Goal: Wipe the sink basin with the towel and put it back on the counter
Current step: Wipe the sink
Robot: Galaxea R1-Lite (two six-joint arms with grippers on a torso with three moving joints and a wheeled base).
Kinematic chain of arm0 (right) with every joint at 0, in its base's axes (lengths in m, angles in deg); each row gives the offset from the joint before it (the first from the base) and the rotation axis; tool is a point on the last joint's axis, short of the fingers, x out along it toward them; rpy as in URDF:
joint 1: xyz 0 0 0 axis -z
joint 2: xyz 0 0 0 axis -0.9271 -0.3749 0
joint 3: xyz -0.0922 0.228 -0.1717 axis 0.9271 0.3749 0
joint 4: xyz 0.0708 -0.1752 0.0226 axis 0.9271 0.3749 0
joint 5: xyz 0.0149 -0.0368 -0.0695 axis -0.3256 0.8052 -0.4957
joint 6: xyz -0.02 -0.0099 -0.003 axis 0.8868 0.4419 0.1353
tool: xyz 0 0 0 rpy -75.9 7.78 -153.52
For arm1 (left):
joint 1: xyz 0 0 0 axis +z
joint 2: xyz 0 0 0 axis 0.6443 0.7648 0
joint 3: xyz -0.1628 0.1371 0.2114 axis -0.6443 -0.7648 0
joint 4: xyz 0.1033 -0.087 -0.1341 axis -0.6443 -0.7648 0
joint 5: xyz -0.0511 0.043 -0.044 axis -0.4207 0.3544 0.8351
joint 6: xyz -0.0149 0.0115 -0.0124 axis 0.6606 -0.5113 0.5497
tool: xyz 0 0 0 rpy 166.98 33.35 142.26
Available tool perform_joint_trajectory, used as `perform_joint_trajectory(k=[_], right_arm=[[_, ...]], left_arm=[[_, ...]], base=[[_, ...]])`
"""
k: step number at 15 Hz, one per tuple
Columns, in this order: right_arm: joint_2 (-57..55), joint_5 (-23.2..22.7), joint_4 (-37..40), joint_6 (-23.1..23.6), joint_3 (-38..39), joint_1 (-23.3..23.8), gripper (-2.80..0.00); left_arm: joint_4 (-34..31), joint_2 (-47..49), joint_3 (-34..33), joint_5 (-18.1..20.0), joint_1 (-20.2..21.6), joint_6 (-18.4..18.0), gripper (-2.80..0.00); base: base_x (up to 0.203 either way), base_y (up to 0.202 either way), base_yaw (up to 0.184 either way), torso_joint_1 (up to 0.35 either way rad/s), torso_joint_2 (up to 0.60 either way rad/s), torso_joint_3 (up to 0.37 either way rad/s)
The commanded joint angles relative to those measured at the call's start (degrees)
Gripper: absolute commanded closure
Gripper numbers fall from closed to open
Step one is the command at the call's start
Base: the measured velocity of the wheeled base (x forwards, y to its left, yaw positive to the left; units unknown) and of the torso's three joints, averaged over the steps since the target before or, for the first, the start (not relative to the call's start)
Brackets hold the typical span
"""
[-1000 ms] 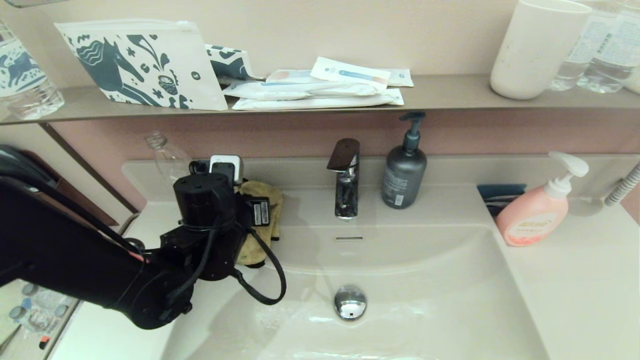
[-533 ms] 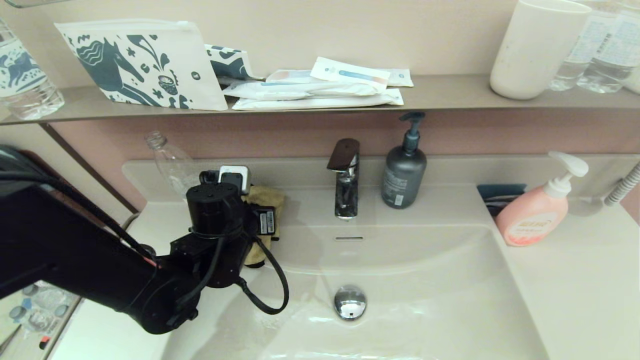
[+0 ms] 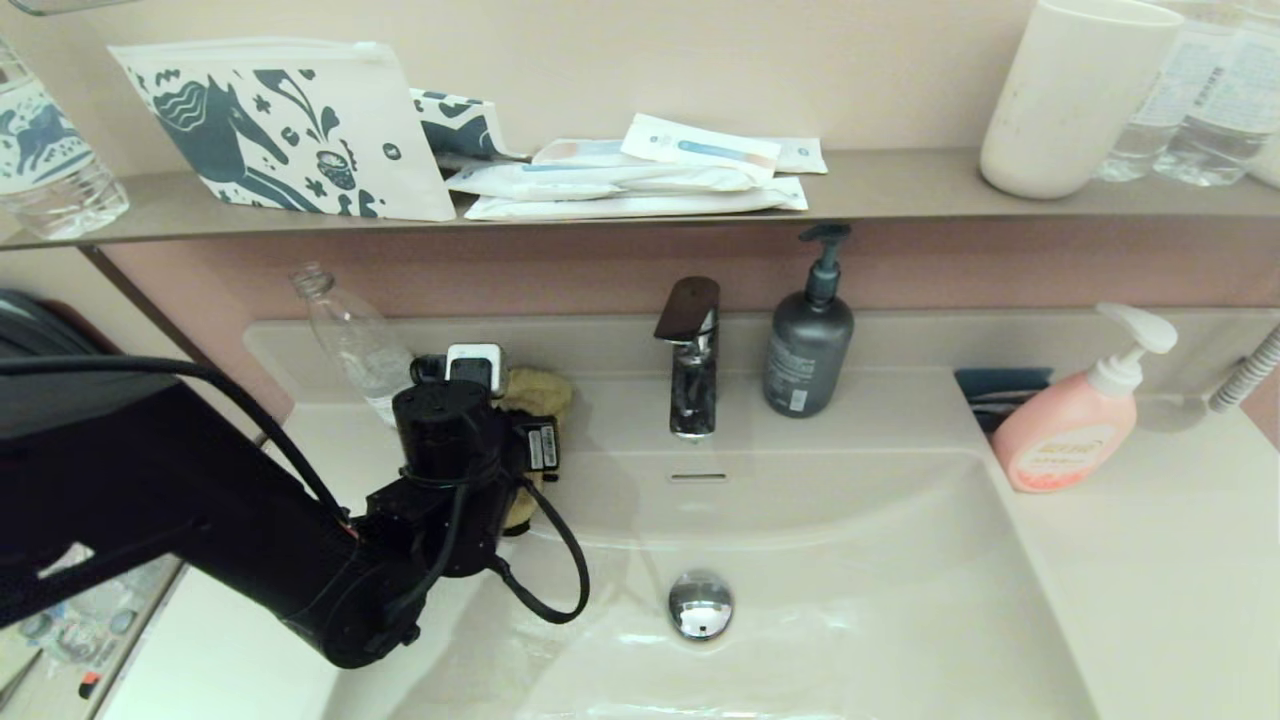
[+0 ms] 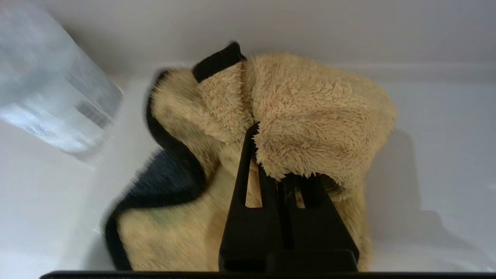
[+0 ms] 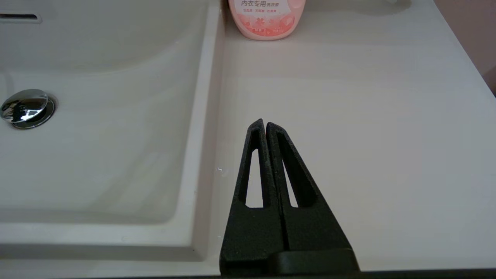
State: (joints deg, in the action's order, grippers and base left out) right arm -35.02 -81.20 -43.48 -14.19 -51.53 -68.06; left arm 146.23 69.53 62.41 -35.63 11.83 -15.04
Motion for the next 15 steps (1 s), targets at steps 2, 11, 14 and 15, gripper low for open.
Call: perform_joint_trajectory(k=[2,11,14,15], right_arm=[[0.01,-0.02,0.02,0.03,0.01,-0.01,0.0],[0.01,-0.02,0.02,0.03,0.04,-0.01,0.0],[0.01,-0.02,0.02,0.03,-0.04,-0.01,0.0],[0.01,-0.02,0.02,0.03,-0.04,-0.01,0.0]], left_arm=[[0.2,1.22,0.02,-0.8,-1.31,0.54,0.0],[-0.23,5.37,3.99,-3.23,-6.42,1.51,0.0],[-2.15,5.37,6.06,-4.63,-8.5,1.67,0.0],[-3.0,5.37,6.73,-5.01,-9.06,1.69,0.0]], base=[[0.0,0.0,0.0,0.0,0.0,0.0],[0.0,0.0,0.0,0.0,0.0,0.0],[0.0,0.0,0.0,0.0,0.0,0.0],[0.0,0.0,0.0,0.0,0.0,0.0]])
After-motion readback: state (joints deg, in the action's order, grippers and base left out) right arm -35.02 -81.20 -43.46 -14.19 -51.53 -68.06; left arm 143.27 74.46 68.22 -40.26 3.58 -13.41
